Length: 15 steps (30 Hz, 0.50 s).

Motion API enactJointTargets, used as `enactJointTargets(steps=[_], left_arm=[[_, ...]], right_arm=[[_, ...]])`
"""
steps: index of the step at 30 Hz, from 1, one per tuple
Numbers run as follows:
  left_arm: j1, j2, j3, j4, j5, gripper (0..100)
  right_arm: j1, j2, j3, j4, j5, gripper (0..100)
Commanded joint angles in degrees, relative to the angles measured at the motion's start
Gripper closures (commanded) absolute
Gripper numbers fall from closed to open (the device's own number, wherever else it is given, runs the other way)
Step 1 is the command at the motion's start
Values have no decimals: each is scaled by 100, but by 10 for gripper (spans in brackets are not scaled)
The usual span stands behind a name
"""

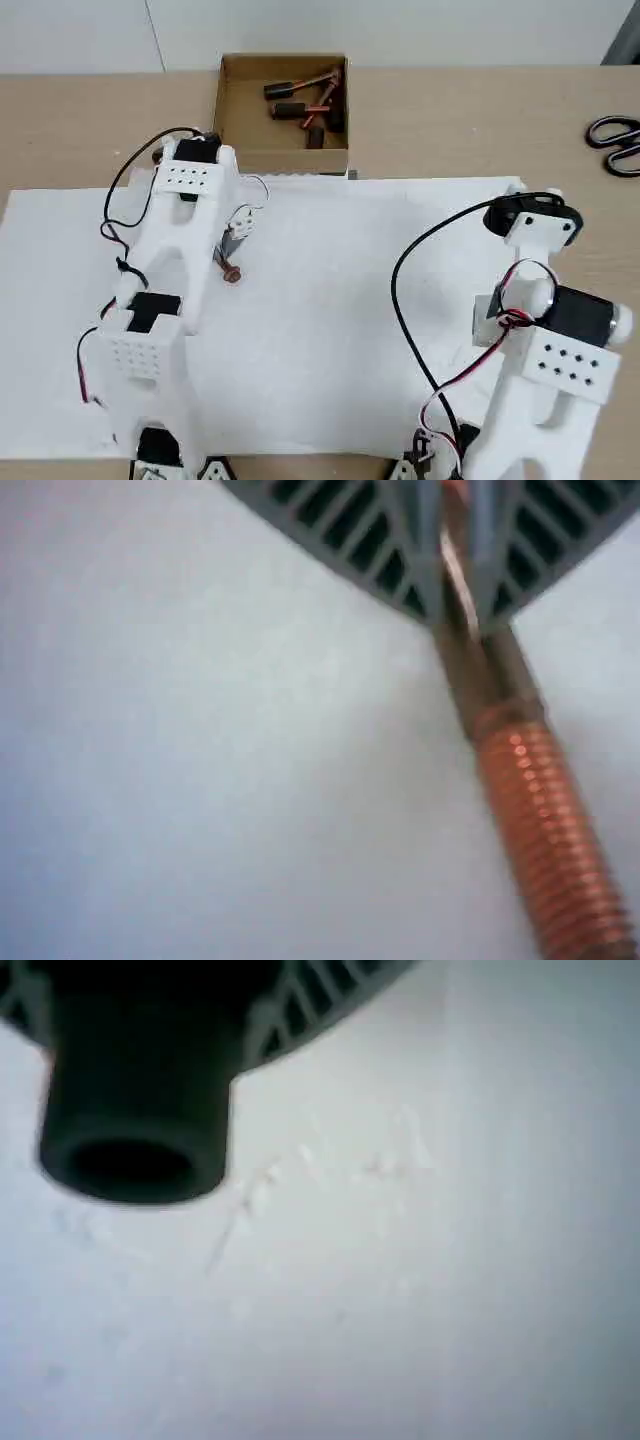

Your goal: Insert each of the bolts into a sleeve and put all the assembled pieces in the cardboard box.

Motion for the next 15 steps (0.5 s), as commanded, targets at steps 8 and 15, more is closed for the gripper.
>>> enactJointTargets(steps=[8, 15], left_arm=[[-26, 220, -453, 536, 123, 992], [-9, 220, -532, 721, 123, 992]], right_arm=[[66, -92, -44, -66, 18, 995], [66, -92, -44, -66, 18, 995]])
